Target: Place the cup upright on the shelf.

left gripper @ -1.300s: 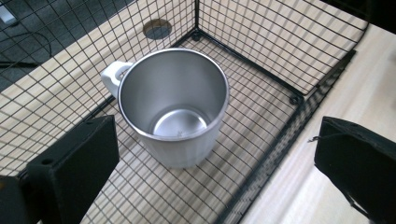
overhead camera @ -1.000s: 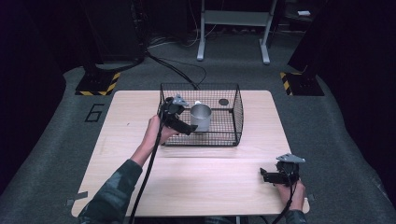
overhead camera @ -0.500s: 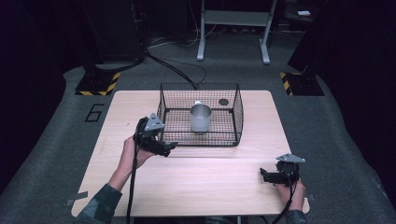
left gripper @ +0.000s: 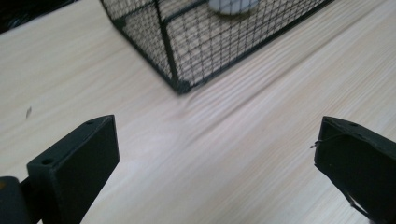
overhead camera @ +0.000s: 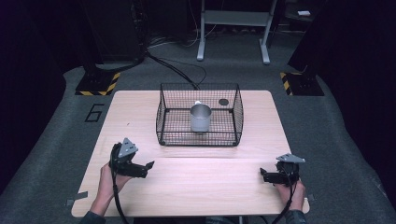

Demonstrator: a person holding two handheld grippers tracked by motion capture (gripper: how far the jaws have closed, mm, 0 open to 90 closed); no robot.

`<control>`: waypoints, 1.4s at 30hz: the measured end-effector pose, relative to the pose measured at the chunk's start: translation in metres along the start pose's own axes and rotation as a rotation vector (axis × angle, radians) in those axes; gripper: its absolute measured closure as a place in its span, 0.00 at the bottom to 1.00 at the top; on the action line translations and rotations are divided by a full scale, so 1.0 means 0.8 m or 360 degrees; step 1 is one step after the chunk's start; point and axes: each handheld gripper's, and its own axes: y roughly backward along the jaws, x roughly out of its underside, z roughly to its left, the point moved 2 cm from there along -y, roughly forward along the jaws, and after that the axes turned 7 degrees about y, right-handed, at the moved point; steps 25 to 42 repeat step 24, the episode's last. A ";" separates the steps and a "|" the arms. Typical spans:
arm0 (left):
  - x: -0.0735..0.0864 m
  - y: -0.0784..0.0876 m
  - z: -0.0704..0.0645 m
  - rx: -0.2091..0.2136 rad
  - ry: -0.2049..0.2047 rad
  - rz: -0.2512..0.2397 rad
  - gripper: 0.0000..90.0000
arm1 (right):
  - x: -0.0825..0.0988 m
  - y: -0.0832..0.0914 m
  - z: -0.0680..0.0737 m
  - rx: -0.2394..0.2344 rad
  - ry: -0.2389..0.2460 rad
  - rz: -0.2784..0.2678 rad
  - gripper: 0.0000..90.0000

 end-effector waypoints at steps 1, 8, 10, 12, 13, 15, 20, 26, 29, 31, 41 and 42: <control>0.008 0.000 0.003 -0.0011 0.0005 0.0009 0.00 | 0.000 0.000 0.000 0.0001 0.0006 0.0002 0.03; 0.063 -0.018 0.023 -0.0073 0.0120 0.0133 0.00 | 0.000 0.000 0.000 0.0000 0.0000 0.0000 0.03; 0.077 -0.024 0.027 -0.0097 0.0149 0.0156 0.00 | 0.000 0.000 0.000 0.0000 -0.0002 0.0000 0.03; 0.087 -0.029 0.032 -0.0104 0.0182 0.0172 0.00 | 0.000 0.000 0.000 0.0000 0.0005 0.0002 0.03; 0.091 -0.029 0.035 -0.0108 0.0190 0.0189 0.00 | 0.000 0.000 0.000 0.0000 -0.0003 0.0000 0.03; 0.098 -0.033 0.039 -0.0123 0.0220 0.0166 0.00 | 0.000 0.000 -0.001 -0.0001 0.0003 -0.0001 0.03; 0.102 -0.034 0.044 -0.0115 0.0279 0.0158 0.00 | 0.000 -0.001 -0.001 -0.0003 0.0011 -0.0003 0.03; 0.102 -0.035 0.045 -0.0110 0.0275 0.0148 0.00 | 0.000 -0.001 -0.001 -0.0004 0.0012 -0.0004 0.03; 0.102 -0.035 0.045 -0.0110 0.0275 0.0148 0.00 | 0.000 -0.001 -0.001 -0.0004 0.0012 -0.0004 0.03; 0.102 -0.035 0.045 -0.0110 0.0275 0.0148 0.00 | 0.000 -0.001 -0.001 -0.0004 0.0012 -0.0004 0.03; 0.102 -0.035 0.045 -0.0110 0.0275 0.0148 0.00 | 0.000 -0.001 -0.001 -0.0004 0.0012 -0.0004 0.03; 0.102 -0.035 0.045 -0.0110 0.0275 0.0148 0.00 | 0.000 -0.001 -0.001 -0.0004 0.0012 -0.0004 0.03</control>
